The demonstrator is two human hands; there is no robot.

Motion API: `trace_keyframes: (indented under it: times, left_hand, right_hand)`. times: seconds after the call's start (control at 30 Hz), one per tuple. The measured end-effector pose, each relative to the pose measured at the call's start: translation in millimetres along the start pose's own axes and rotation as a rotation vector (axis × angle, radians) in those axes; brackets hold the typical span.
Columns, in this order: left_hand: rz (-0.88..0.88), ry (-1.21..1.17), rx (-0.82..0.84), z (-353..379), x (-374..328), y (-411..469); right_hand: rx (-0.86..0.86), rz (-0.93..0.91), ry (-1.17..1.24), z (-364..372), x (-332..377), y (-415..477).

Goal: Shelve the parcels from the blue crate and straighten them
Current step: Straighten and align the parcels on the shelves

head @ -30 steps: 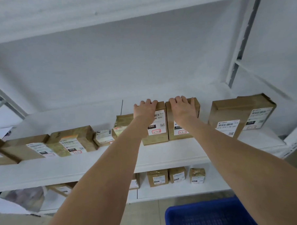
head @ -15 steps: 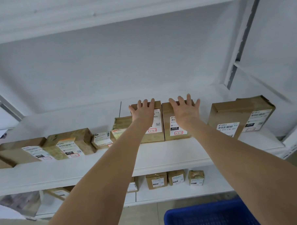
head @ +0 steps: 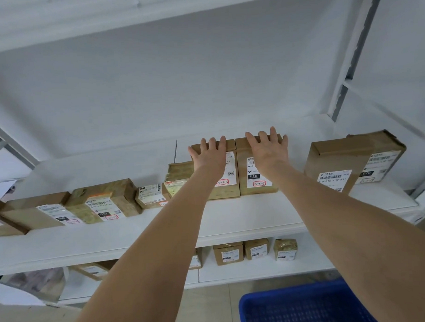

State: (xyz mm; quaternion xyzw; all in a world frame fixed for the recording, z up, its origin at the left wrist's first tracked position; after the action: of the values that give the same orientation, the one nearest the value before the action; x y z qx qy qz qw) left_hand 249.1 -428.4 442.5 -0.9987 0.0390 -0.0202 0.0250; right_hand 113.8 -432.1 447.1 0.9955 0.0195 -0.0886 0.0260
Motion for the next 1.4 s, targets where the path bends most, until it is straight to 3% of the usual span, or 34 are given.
trace_keyframes:
  times: [0.37, 0.63, 0.73, 1.07, 1.4]
  left_hand:
    - [0.071, -0.129, -0.076, -29.8, -10.8, -13.5]
    - [0.144, -0.235, -0.267, -65.6, -85.2, -56.2]
    - [0.139, -0.245, -0.276, -70.8, -124.6, -70.0]
    - [0.228, -0.2, -0.262, -60.8, -240.2, -88.4]
    - [0.194, -0.12, -0.254, -67.7, -245.4, -55.7]
  right_hand:
    - [0.083, -0.024, 0.034, -11.1, -5.1, -14.2]
    - [-0.184, -0.167, 0.125, -55.1, -38.2, -59.8]
    - [-0.193, -0.198, 0.169, -56.7, -67.6, -77.8]
    - [-0.086, -0.016, 0.18, -7.7, -195.4, -96.0]
    - [-0.025, 0.017, 0.168, 14.7, -221.4, -79.1]
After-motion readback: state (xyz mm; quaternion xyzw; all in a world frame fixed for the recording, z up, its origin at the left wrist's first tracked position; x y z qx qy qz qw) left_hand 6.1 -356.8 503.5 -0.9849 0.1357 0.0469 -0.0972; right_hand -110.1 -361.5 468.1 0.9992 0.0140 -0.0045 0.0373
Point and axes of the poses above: each hand's wrist, its own y-axis towards the middle knuckle, its own z-axis out of the palm, x = y × z, the point moved 10 cm from there along y, towards the middle knuckle, and after that the axes turned 8 degrees about -y, right-handed, at the moved point
